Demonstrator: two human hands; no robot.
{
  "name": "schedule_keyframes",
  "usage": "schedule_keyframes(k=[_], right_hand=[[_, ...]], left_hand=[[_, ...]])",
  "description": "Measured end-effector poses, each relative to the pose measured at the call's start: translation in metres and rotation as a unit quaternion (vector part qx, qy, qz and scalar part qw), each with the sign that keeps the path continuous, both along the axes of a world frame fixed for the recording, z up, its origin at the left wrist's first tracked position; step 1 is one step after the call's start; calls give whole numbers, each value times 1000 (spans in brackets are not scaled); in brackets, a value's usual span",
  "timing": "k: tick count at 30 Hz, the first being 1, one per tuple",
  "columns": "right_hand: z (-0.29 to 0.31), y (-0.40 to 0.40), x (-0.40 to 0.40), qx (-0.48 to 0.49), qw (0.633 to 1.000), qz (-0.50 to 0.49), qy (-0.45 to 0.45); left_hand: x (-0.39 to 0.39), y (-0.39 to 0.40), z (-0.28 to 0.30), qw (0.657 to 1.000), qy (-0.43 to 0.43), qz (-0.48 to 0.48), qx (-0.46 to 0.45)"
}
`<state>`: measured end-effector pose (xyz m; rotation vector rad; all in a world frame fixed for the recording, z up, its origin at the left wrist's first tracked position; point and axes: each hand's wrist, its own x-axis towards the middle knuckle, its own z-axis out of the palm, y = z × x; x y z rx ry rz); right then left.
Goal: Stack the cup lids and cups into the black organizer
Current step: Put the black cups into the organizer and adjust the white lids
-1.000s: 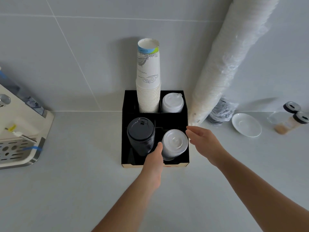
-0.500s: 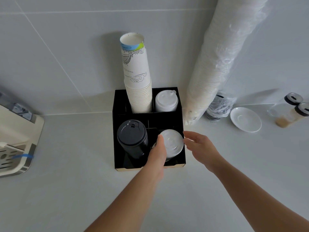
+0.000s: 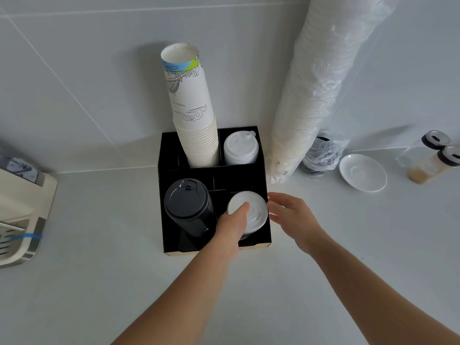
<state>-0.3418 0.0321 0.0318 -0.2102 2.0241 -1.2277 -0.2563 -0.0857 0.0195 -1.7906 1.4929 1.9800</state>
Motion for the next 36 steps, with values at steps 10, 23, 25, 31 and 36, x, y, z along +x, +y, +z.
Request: schedule_keyframes(k=[10, 23, 25, 31, 36], right_hand=[[4, 5, 1, -12, 1000, -23, -15], [-1, 2, 2, 0, 999, 35, 23], [0, 2, 4, -10, 999, 40, 32], [12, 5, 12, -56, 997, 35, 39], [10, 7, 16, -64, 996, 47, 32]], left_hand=[[-3, 2, -8, 1000, -4, 6, -20], [0, -3, -24, 995, 61, 49, 55], [1, -1, -26, 996, 66, 52, 43], [2, 3, -35, 997, 62, 32, -33], [-3, 4, -38, 997, 39, 28, -53]])
